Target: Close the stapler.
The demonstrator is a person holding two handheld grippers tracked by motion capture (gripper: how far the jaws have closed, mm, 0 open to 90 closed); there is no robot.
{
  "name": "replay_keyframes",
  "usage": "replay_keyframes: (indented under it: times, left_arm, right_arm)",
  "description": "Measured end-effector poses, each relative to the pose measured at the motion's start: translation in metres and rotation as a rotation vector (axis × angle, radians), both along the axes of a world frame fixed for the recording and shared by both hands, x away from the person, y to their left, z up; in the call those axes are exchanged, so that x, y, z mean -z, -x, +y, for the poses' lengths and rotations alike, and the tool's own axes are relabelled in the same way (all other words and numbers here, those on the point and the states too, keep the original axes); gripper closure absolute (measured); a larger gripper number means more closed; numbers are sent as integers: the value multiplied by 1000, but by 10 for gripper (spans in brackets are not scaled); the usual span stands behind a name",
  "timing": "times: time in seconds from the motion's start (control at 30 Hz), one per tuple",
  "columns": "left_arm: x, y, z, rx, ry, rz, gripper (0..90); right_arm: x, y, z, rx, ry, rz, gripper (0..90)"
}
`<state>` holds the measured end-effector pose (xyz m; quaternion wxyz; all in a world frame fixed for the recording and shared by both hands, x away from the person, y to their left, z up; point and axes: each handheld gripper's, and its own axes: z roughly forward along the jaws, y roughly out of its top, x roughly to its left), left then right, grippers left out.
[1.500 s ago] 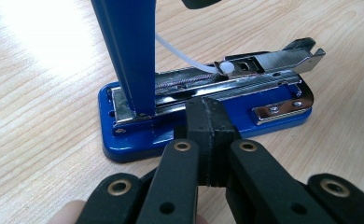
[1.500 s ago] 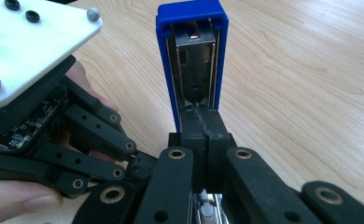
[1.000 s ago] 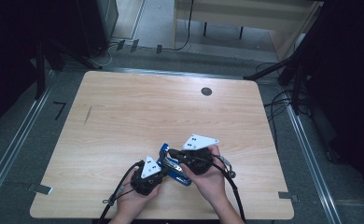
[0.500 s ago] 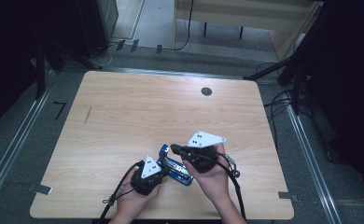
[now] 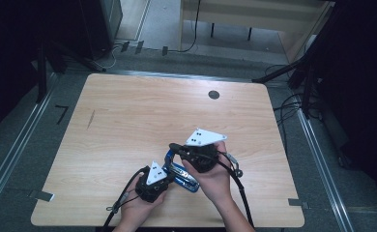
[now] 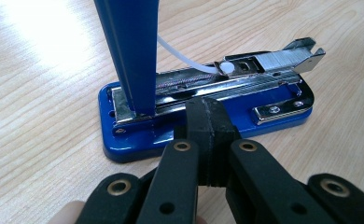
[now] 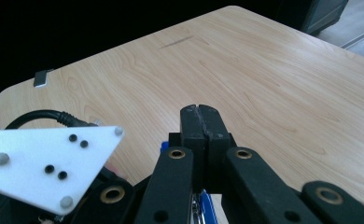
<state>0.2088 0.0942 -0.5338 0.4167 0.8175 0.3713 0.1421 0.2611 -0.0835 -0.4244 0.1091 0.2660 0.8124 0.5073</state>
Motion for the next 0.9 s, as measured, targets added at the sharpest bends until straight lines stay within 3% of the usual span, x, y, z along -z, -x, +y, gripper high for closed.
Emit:
replay_keyframes:
  times: [0.4, 0.9]
  left_arm:
    - [0, 0, 0, 0, -3, -2, 900]
    - [0, 1, 0, 13, -7, 1, 900]
  right_arm:
    - [1, -2, 15, -33, 33, 4, 900]
    - [9, 7, -2, -24, 46, 9, 900]
